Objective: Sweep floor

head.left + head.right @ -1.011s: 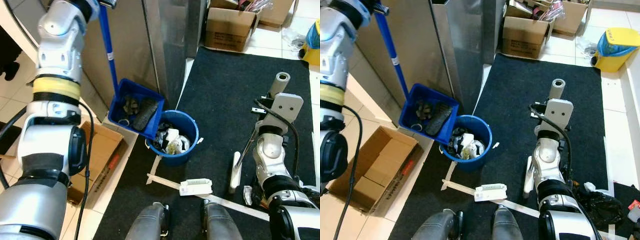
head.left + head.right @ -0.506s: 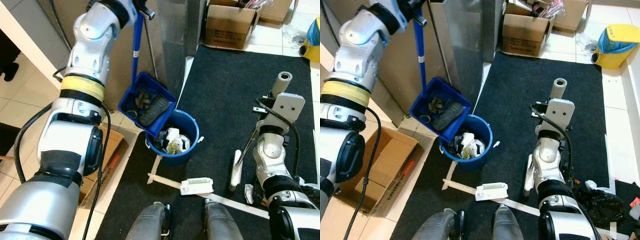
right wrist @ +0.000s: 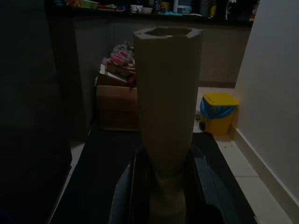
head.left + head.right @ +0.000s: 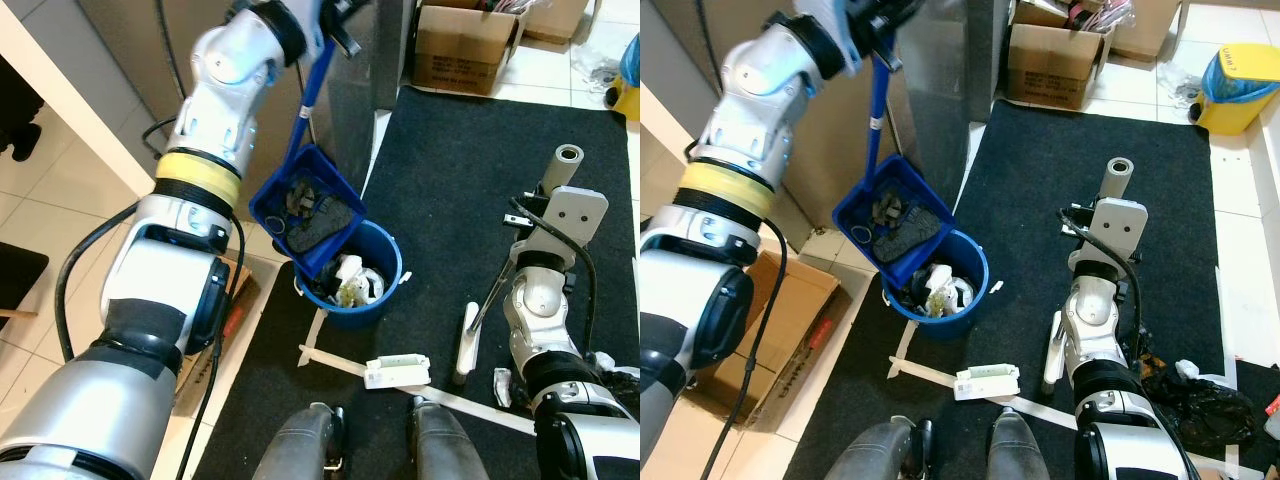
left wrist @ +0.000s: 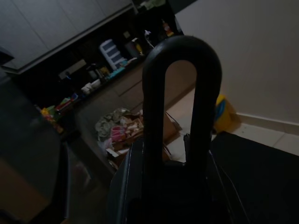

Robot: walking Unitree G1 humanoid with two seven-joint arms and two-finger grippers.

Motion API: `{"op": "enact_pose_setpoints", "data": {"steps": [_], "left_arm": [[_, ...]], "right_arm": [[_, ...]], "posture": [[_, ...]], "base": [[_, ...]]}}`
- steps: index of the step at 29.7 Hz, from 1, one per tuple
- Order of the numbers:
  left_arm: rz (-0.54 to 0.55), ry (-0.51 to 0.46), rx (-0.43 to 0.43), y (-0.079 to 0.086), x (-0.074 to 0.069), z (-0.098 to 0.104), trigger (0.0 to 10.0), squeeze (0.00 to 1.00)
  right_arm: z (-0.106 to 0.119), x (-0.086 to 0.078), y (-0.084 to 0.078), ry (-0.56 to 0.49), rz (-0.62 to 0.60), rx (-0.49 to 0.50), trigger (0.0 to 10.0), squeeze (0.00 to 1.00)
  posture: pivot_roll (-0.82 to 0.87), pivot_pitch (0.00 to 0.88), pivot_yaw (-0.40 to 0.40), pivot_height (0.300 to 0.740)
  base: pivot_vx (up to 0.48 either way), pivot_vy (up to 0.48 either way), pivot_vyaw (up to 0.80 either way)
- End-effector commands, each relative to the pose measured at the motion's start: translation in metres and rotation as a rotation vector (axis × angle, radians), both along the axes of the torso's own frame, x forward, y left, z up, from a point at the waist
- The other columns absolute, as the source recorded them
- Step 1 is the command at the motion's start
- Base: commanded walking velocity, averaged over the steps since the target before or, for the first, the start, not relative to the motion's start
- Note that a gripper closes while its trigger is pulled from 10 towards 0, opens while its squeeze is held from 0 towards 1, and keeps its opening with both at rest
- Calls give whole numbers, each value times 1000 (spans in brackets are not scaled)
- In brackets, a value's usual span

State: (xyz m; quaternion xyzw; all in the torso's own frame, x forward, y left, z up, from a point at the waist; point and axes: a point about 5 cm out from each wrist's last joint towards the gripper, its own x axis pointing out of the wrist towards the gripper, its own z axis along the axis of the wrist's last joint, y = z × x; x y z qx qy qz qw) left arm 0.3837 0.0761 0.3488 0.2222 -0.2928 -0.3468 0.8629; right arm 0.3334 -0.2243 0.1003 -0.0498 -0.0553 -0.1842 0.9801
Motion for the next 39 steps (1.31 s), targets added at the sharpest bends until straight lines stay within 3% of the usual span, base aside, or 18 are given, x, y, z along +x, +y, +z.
{"op": "enact_pose_setpoints", "data": {"steps": [1, 7, 10, 14, 19, 28, 33, 39], "left_arm": [[-45, -125, 29, -8, -12, 15, 10000, 0], [-75, -157, 68, -20, -17, 12, 10000, 0], [-79, -203, 153, -28, -20, 6, 10000, 0], [-78, -246, 204, -34, -23, 3, 10000, 0], [-97, -275, 220, -40, -27, 4, 10000, 0], [-100, -310, 188, -42, -30, 13, 10000, 0], [-103, -324, 65, -37, -33, 41, 10000, 0], [-101, -346, 33, -35, -35, 50, 10000, 0]], "right_arm": [[5, -1, 1, -40, 0, -6, 10000, 0], [6, 1, 3, -41, 5, -5, 10000, 0], [6, 1, 3, -41, 5, -5, 10000, 0], [6, 0, 3, -39, 3, -5, 10000, 0], [6, 1, 3, -39, 3, -4, 10000, 0], [7, 1, 3, -41, 5, -5, 10000, 0], [6, 1, 3, -41, 3, -5, 10000, 0], [6, 2, 3, -40, 4, -5, 10000, 0]], "posture": [[0, 145, 132, 740], [2, 144, 130, 740], [2, 143, 131, 740], [1, 144, 132, 740], [3, 142, 130, 740], [0, 139, 131, 740], [-2, 137, 132, 740], [-1, 133, 129, 740]], "base": [[0, 0, 0], [0, 0, 0], [0, 0, 0], [0, 0, 0], [0, 0, 0], [0, 0, 0], [0, 0, 0], [0, 0, 0]]}}
